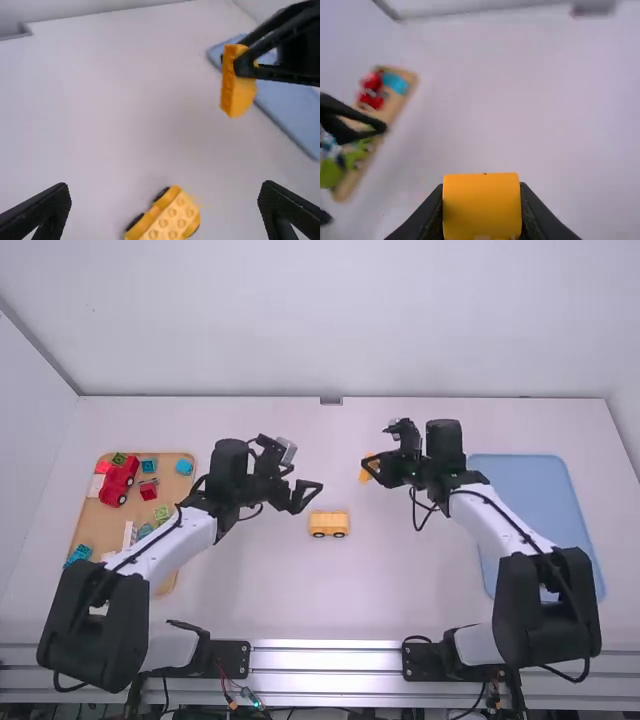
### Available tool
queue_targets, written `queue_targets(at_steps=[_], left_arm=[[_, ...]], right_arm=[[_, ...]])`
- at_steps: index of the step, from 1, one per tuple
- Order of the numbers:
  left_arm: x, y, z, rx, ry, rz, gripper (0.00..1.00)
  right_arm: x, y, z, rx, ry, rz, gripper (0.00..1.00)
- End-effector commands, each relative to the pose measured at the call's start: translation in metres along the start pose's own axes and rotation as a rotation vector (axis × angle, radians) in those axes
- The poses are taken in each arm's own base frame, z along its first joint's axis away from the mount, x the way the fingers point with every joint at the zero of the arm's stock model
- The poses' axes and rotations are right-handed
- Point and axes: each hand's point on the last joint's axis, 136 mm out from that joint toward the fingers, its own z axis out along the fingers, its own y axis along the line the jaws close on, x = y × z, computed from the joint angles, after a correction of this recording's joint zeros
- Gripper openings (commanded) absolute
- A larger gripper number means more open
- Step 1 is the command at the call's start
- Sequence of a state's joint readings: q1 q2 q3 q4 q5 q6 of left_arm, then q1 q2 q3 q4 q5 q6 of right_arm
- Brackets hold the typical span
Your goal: Assemble lego blocks to make yellow taxi
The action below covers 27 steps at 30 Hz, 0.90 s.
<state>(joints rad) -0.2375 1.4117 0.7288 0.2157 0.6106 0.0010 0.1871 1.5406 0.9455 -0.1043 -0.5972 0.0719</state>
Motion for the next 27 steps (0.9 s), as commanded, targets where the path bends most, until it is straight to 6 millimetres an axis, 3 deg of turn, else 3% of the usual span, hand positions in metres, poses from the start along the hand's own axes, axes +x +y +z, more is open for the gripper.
queue_targets(at_steps=[1,5,8,9,14,20,27], left_arm=[[-0.001,0.003,-0.001,-0.016,-0.005,0.132,0.99],[-0.003,-0.018,-0.002,0.102,-0.022,0.257,0.99],[-0.006,-0.034,-0.006,0.206,-0.056,0.408,0.99],[-0.006,-0.035,-0.007,0.211,-0.058,0.416,1.00],[-0.003,-0.060,-0.028,0.420,-0.154,0.621,0.99],[0.001,-0.055,-0.056,0.503,-0.253,0.716,0.99],[-0.002,-0.040,-0.071,0.484,-0.295,0.704,1.00]], right_arm=[[-0.020,-0.016,-0.010,0.234,0.050,-0.264,0.07],[0.010,-0.017,-0.015,0.321,0.247,-0.395,0.07],[0.047,-0.025,-0.010,0.302,0.456,-0.520,0.13],[0.049,-0.026,-0.010,0.301,0.466,-0.524,0.12],[0.094,-0.045,0.015,0.269,0.681,-0.634,0.05],[0.140,-0.053,0.035,0.154,0.909,-0.848,0.01],[0.153,-0.052,0.048,0.126,0.982,-0.969,0.09]])
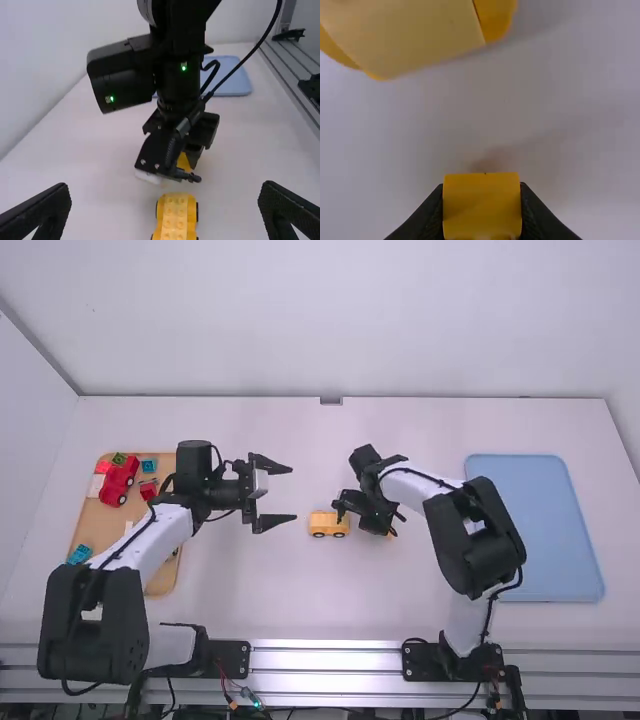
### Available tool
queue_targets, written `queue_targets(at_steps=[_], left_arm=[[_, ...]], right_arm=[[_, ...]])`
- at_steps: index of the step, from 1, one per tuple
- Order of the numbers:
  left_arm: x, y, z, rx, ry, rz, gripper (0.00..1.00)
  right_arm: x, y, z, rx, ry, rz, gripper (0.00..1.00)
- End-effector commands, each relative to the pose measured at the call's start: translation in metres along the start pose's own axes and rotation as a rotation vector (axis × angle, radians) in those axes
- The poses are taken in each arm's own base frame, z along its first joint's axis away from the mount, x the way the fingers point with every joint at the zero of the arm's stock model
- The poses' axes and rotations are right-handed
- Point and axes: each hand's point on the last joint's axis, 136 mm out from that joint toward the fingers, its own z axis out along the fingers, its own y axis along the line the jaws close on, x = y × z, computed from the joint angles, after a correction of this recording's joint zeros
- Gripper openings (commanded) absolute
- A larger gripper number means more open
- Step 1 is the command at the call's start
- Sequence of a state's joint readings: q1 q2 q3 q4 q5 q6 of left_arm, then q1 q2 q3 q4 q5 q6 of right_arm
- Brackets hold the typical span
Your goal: Assemble lego blocks to make yellow taxi
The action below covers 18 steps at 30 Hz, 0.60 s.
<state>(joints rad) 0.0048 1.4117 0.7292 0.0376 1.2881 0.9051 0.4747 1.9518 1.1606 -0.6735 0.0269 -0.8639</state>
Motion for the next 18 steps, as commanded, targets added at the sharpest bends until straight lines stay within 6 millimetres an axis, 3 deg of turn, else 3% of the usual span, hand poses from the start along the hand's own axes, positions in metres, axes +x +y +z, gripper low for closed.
queue_targets(at_steps=[1,4,7,8,10,14,17,18], left_arm=[[-0.013,-0.003,-0.006,0.031,-0.066,0.057,0.99],[-0.010,-0.002,-0.008,0.021,-0.061,0.053,1.00],[-0.009,-0.003,-0.007,0.022,-0.059,0.049,0.99],[-0.008,-0.004,-0.006,0.023,-0.055,0.047,0.99],[-0.005,-0.002,-0.006,0.014,-0.041,0.046,0.99],[0.004,0.005,-0.006,-0.028,0.012,0.052,0.99],[0.013,0.011,-0.006,-0.064,0.066,0.041,0.99],[0.013,0.013,-0.007,-0.069,0.065,0.049,0.99]], right_arm=[[-0.006,-0.008,-0.001,0.024,0.014,-0.069,0.24],[-0.007,-0.011,-0.001,0.025,0.013,-0.065,0.35],[-0.011,-0.016,-0.004,0.035,0.006,-0.055,0.63],[-0.013,-0.018,-0.006,0.040,0.000,-0.041,0.76],[-0.018,-0.022,-0.010,0.053,-0.012,-0.004,0.86],[-0.023,-0.027,-0.023,0.043,-0.034,0.064,0.89],[-0.023,-0.013,-0.037,-0.038,-0.082,-0.008,0.89],[-0.024,-0.006,-0.043,-0.072,-0.121,-0.049,0.94]])
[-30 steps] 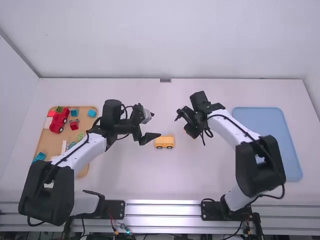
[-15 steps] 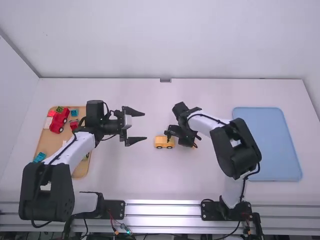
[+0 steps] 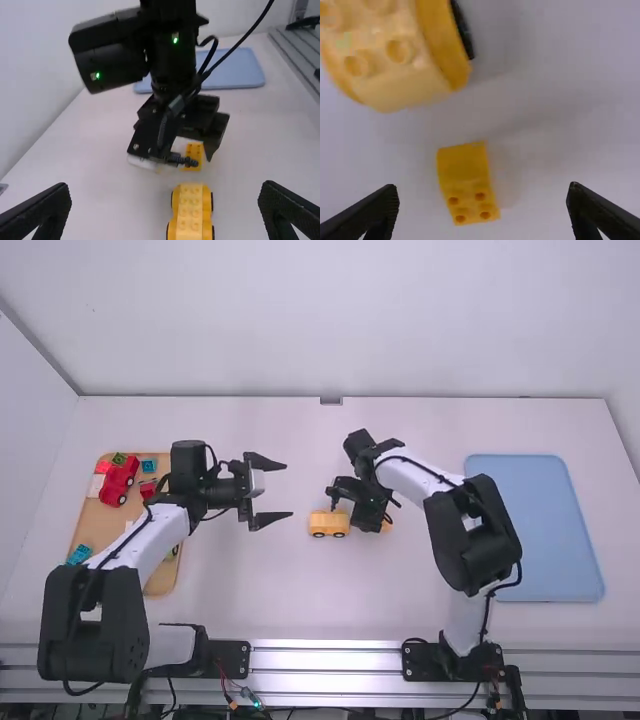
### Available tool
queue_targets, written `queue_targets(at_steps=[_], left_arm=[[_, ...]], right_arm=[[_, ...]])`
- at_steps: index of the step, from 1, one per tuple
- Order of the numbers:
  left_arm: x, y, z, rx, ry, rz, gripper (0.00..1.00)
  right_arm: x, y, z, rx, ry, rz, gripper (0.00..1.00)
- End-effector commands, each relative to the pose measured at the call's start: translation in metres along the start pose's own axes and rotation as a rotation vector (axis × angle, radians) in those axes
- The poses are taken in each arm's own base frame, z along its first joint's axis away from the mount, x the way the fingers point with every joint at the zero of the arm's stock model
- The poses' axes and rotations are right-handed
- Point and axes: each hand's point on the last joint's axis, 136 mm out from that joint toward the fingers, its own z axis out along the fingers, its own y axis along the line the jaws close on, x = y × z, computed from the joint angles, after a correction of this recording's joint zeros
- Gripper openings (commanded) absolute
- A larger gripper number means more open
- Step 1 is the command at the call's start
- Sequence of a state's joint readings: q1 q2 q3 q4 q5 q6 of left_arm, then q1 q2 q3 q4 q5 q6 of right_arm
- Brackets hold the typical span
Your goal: Assemble lego blocks to make yellow taxi
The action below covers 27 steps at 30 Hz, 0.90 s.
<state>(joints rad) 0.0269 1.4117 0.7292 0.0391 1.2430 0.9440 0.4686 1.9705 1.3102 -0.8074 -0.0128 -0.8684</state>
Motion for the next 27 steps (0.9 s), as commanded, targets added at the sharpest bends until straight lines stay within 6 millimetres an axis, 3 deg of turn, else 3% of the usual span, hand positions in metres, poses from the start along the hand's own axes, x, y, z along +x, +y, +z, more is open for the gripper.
queue_targets(at_steps=[1,9,14,17,22,27], left_arm=[[0.004,0.006,-0.002,-0.029,0.022,0.029,0.99],[0.004,0.004,0.000,-0.022,0.020,-0.060,0.99],[0.006,-0.002,0.005,-0.004,0.019,-0.064,0.99],[0.012,-0.009,0.014,0.032,0.019,-0.042,0.99],[0.023,-0.024,0.034,0.120,-0.010,0.008,0.99],[0.027,-0.028,0.044,0.182,-0.090,-0.029,0.99]], right_arm=[[-0.010,0.011,-0.020,-0.078,-0.139,-0.088,0.99],[-0.003,0.007,-0.046,-0.121,-0.527,-0.134,0.99],[0.020,-0.031,-0.029,-0.005,-0.632,0.018,0.99],[0.035,-0.043,-0.014,0.045,-0.672,0.122,0.98],[0.038,-0.006,-0.009,-0.003,-0.855,-0.028,0.98],[0.045,-0.001,-0.011,0.024,-0.969,-0.034,0.96]])
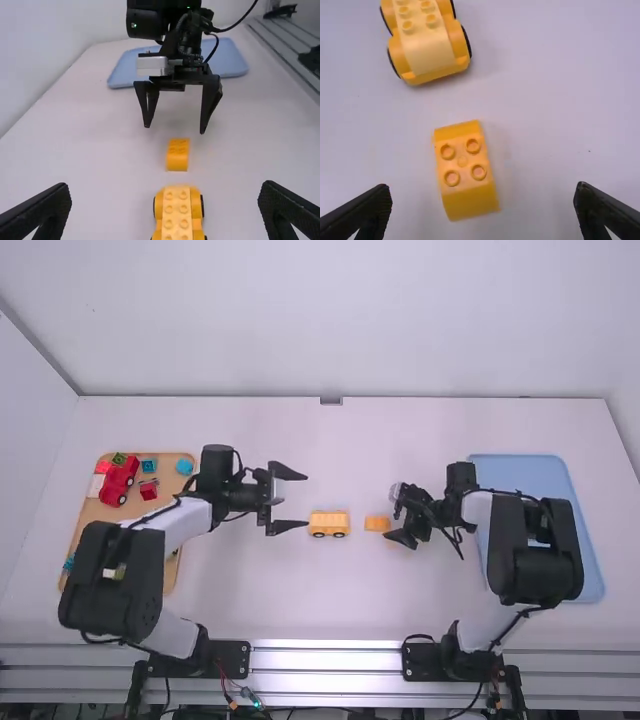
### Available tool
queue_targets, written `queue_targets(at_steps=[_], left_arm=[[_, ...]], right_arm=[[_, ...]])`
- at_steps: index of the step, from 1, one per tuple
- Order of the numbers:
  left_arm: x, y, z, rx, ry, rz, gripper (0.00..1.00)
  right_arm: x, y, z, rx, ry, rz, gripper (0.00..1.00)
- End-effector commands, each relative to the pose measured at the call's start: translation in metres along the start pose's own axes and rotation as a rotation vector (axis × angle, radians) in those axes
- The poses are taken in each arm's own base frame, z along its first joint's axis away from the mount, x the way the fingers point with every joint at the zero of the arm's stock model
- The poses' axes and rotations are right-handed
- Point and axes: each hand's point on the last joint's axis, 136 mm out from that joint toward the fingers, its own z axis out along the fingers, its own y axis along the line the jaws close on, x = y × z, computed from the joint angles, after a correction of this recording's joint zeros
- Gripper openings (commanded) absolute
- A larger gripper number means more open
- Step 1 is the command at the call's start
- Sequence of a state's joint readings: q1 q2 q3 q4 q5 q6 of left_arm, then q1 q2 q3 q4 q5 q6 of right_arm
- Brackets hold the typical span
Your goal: Assemble lego blocks to make yellow taxi
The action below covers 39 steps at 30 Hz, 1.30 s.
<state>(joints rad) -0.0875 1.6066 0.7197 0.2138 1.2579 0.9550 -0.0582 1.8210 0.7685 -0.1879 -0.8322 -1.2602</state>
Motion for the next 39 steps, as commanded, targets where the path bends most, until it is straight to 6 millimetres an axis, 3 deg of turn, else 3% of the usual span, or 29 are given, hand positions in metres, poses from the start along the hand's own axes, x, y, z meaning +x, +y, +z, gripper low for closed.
queue_targets(at_steps=[1,10,25,35,38,39], left_arm=[[-0.003,-0.011,0.004,0.069,-0.085,-0.051,0.99],[0.001,-0.005,0.007,0.085,-0.121,-0.113,0.99],[0.000,-0.005,0.007,0.086,-0.122,-0.112,0.99],[0.000,-0.006,0.007,0.088,-0.124,-0.112,0.99],[0.000,-0.006,0.007,0.088,-0.124,-0.112,0.99],[0.000,-0.006,0.007,0.088,-0.125,-0.112,0.99]], right_arm=[[-0.014,0.008,-0.004,-0.014,-0.136,-0.051,0.96],[-0.004,0.004,0.015,-0.050,-0.220,-0.101,0.92],[0.006,0.008,0.030,-0.081,-0.179,-0.128,0.53],[0.010,0.011,0.034,-0.093,-0.140,-0.104,0.47],[0.010,0.010,0.034,-0.091,-0.140,-0.106,0.40],[0.012,0.009,0.034,-0.087,-0.134,-0.103,0.34]])
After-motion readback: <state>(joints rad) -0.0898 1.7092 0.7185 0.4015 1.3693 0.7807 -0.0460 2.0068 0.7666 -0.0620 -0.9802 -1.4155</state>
